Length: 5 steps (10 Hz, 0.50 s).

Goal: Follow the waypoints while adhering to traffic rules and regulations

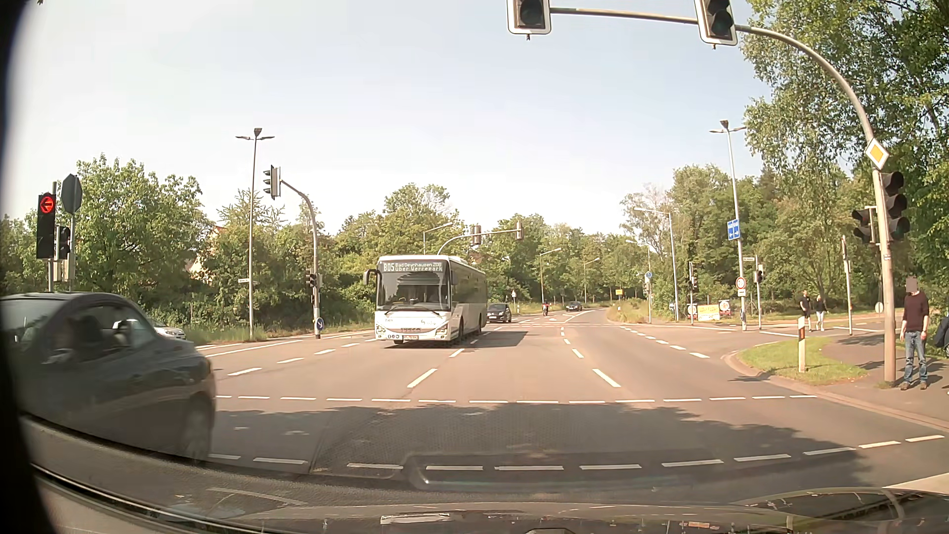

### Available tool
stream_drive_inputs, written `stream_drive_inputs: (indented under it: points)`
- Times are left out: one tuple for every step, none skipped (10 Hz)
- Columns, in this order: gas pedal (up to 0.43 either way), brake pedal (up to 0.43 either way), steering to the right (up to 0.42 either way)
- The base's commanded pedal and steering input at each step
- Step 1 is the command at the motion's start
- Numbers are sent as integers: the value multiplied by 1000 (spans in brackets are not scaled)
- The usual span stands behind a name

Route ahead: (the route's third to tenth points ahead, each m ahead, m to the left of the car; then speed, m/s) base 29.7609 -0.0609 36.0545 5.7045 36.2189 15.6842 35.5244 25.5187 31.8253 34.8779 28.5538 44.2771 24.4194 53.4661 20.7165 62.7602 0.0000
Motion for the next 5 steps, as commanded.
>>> stream_drive_inputs:
  points:
    - [0,238,-3]
    - [0,238,-3]
    - [0,238,-3]
    - [0,232,-3]
    - [0,232,-3]
